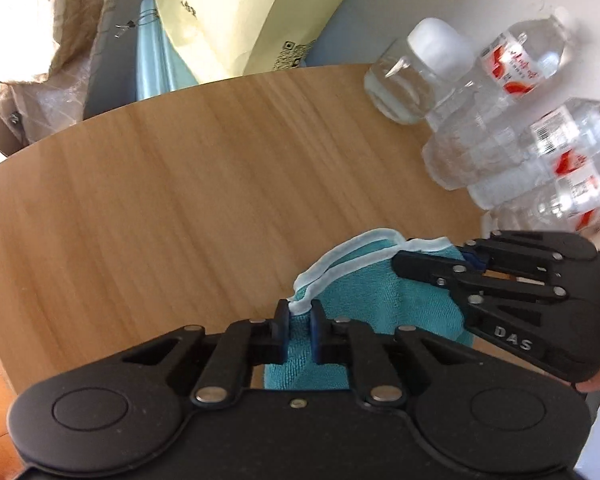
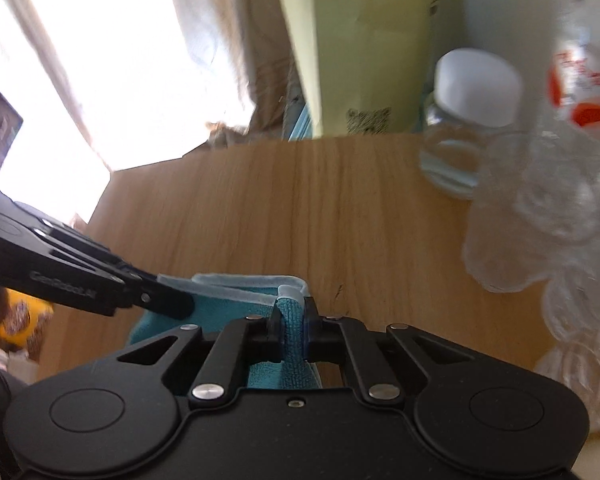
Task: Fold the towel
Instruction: 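Lift the held end with both tools and fold it over the towel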
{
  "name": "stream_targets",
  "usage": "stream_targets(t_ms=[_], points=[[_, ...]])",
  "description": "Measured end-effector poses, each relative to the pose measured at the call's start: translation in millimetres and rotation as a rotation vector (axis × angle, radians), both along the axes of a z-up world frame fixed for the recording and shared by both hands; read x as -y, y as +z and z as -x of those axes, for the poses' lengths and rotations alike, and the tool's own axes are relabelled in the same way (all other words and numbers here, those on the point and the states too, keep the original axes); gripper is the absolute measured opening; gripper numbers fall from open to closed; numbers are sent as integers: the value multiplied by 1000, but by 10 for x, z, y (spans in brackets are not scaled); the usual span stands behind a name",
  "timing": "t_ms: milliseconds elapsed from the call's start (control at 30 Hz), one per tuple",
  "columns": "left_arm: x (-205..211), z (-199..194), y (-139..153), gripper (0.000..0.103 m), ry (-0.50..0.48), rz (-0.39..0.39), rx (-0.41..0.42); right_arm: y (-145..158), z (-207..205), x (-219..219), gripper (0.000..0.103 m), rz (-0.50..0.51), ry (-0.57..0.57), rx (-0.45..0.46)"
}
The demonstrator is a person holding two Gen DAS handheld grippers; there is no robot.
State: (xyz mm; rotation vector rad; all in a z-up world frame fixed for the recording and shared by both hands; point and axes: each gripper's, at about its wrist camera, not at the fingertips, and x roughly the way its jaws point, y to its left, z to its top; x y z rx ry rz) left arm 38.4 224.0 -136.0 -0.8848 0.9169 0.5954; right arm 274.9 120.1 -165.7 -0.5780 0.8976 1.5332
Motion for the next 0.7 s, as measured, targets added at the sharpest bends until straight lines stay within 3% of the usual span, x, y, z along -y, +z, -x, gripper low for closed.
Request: stream_targets(t_ms=[367,700], points=[[328,-78,453,9,-170,-49,158,531,-36,881,6,-156,-177,-11],[1059,205,987,9,-143,-111,236,902,349,1602,7,-275,-164,56]])
